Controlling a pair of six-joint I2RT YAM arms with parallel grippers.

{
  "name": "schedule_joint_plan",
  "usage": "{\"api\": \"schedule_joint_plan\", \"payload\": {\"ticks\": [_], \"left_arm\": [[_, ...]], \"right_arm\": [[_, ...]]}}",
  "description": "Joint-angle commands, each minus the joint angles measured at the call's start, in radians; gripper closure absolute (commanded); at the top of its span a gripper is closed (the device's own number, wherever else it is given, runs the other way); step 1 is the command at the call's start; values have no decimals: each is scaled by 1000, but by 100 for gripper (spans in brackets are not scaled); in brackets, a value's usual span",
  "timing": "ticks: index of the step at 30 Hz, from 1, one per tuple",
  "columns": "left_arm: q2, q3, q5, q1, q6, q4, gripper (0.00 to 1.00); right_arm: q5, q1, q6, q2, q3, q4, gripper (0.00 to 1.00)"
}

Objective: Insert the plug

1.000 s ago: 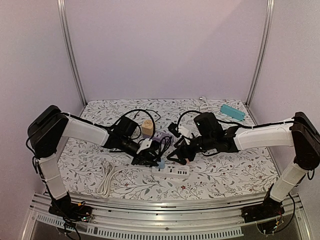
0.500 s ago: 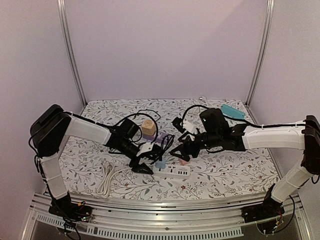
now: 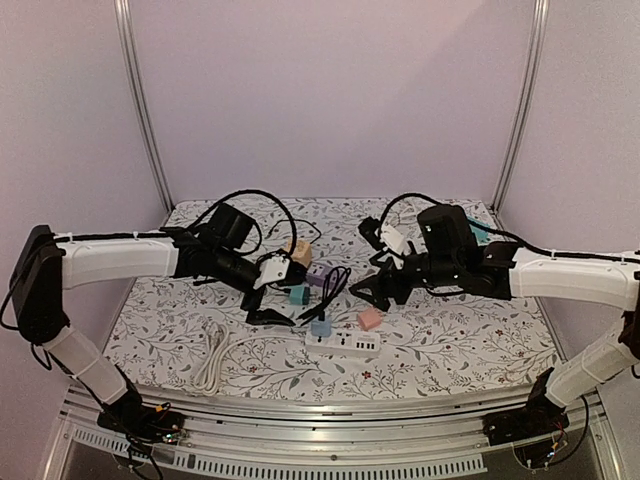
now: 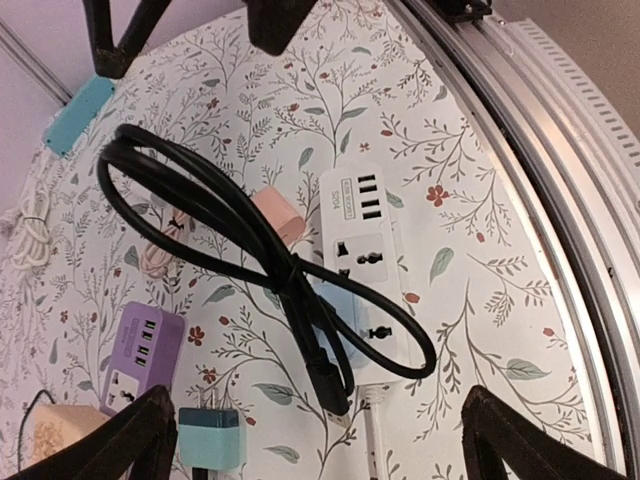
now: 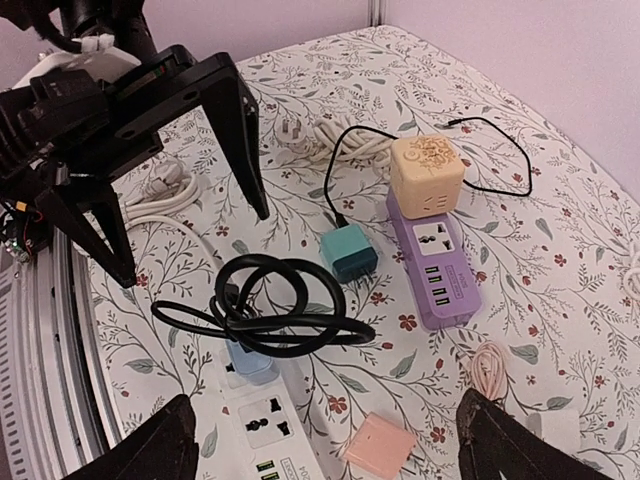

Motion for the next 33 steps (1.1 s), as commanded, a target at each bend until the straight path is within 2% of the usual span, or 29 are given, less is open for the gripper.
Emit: {"api": "schedule_joint_plan", "payload": {"ticks": [1, 7, 10, 13, 15, 17, 20, 22, 24, 26, 30, 33], "left_arm": [[-104, 6, -63, 12, 14, -50, 1], [-142, 53, -236, 51, -238, -104, 1], [-97, 92, -225, 129, -301, -217, 12], [-30, 131, -239, 196, -183, -336, 25], [20, 156, -286, 205, -101, -348, 27], [87, 196, -340, 198, -57, -349, 23], [164, 235, -342, 188, 95, -357, 8], [215, 252, -347, 177, 167, -332, 4], [285, 310, -343, 176, 176, -333, 2], [382, 413, -335, 176, 185, -406, 4], [536, 606, -311, 170, 226, -561, 17], [541, 581, -280, 159, 294, -567, 19]], "right_arm": [[72, -5, 4, -63, 25, -25, 11], [195, -6, 43, -126, 34, -29, 7], [191, -7, 49, -145, 33, -29, 6], [188, -6, 49, -150, 31, -28, 6], [190, -6, 49, -148, 31, -28, 6], [189, -6, 48, -145, 33, -28, 6], [188, -6, 40, -147, 28, -31, 6], [192, -7, 35, -156, 15, -32, 6], [195, -7, 31, -169, -2, -32, 6], [229, -6, 27, -179, -14, -33, 6], [256, -6, 18, -194, -22, -50, 6], [277, -7, 3, -201, -27, -61, 6]]}}
